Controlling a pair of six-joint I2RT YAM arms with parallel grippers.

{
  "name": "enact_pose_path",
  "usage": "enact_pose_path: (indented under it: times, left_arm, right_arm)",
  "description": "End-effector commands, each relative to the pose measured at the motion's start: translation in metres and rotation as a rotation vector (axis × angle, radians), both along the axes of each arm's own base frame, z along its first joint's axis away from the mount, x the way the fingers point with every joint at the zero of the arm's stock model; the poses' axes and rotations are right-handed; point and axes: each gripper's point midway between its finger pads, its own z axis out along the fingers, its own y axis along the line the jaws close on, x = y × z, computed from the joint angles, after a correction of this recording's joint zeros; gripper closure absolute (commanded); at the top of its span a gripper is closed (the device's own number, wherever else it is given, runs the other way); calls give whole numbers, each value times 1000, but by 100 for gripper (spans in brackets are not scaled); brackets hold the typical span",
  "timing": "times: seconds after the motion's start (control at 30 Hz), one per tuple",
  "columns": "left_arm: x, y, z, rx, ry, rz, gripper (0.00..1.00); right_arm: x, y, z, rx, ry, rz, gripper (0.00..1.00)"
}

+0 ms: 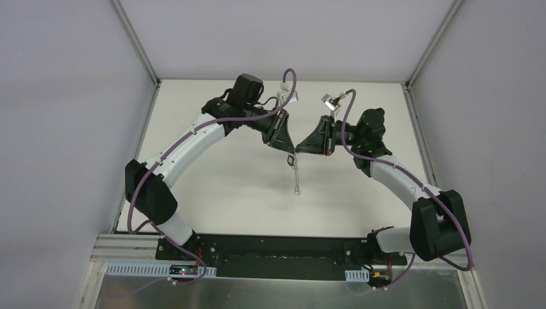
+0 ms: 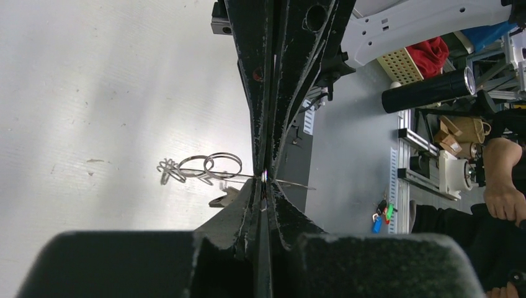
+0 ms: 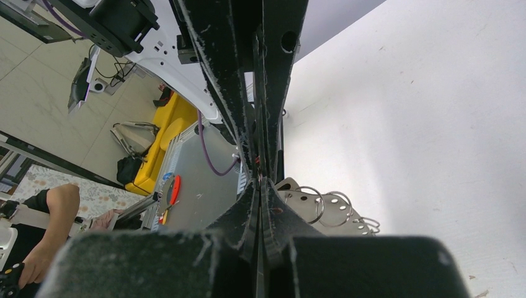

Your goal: Put the keys on the keyring

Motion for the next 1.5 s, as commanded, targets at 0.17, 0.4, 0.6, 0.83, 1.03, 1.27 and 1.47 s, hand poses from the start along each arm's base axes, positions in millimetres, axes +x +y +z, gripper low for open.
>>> enact_pose_path:
  times: [0.17,0.4,0.6,0.83,1.03,1.27,1.47]
  left_arm:
    - [-3,3,9,-23,-33,-31,100]
    - [-7,23,-6,181,-183,-48,100]
    - [-15,21,-21,284,-166,-78,100]
    - [-16,11,-20,300,-63,-57,100]
    - [-18,4,-18,272,-17,-55,100]
    - [-23,1,-15,243,-4,-75,100]
    - [-24,0,-17,231,1,-88,100]
  right_arm:
    - [3,-3,7,10,-103,-19,100]
    - [6,-4,3,-44,-135,-40,66]
    - [1,-3,4,-42,-142,-19,52]
    - [-8,2,2,-43,-141,21,54]
    - [-14,6,-3,-47,-134,54,60]
    - [-14,9,-12,-61,-124,65,64]
    - [-15,9,-14,-65,-120,72,70]
